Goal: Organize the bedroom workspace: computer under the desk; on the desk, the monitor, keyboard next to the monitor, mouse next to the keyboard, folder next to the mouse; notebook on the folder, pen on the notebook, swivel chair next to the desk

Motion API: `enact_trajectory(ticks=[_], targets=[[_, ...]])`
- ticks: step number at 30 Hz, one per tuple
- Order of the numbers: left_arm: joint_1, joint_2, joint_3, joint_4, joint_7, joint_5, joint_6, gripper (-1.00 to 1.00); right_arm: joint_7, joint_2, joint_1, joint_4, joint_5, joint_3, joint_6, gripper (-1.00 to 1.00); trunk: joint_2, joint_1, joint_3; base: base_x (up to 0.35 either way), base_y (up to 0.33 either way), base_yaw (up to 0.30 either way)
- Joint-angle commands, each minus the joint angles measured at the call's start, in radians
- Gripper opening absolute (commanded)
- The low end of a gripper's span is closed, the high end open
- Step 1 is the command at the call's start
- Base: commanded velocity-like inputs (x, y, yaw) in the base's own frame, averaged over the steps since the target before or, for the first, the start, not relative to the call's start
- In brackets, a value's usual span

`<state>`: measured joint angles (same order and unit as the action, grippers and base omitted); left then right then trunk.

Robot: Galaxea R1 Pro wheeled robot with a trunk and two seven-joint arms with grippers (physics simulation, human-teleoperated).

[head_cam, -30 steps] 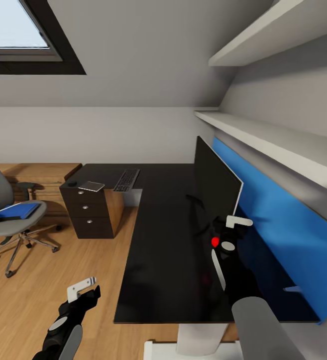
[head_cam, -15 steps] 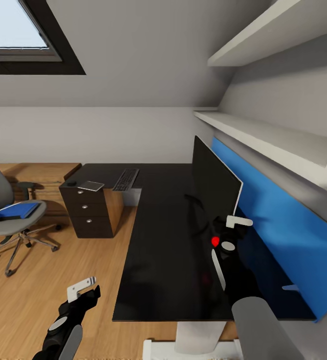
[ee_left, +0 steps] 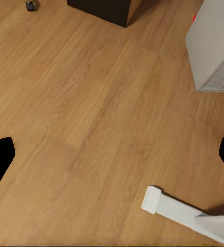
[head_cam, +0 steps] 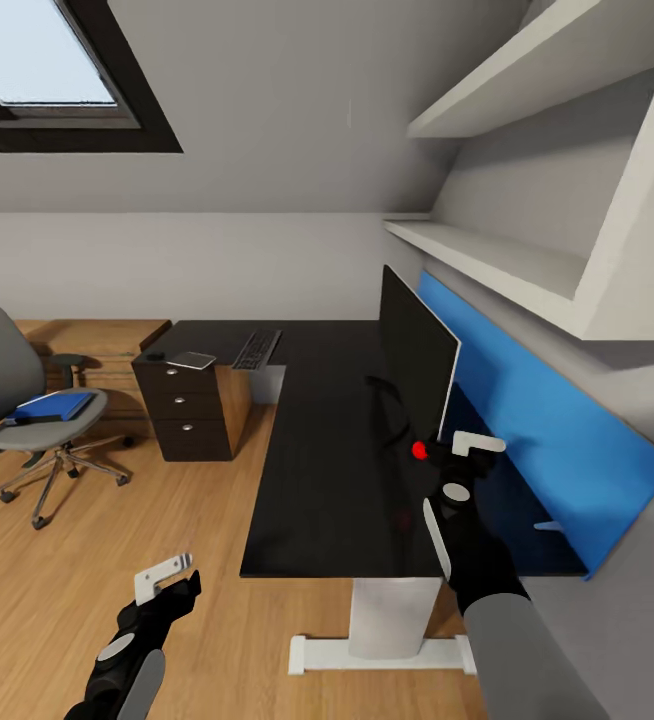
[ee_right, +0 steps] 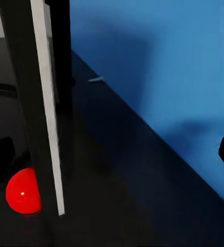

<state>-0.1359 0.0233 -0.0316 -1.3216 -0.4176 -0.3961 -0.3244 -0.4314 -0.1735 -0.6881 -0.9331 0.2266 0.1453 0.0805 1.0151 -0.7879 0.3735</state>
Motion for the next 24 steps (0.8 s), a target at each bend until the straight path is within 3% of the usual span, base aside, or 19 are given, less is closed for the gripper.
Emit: enact_trajectory(ticks=[1, 24], targets=[[-0.001, 0.001, -0.003, -0.002, -0.009, -0.009, -0.002, 1.00, -0.001, -0.001, -0.001, -0.001, 0.010, 0.002, 0.008, 1.00, 0.001, 0.001, 0.001, -0.336, 0.000, 0.000], [-0.001, 0.001, -0.002, -0.027, -0.010, -0.009, -0.004, 1.00, 0.003, -0.001, 0.007, 0.024, 0.012, -0.002, 0.008, 1.00, 0.001, 0.001, 0.001, -0.336, 0.000, 0.000]])
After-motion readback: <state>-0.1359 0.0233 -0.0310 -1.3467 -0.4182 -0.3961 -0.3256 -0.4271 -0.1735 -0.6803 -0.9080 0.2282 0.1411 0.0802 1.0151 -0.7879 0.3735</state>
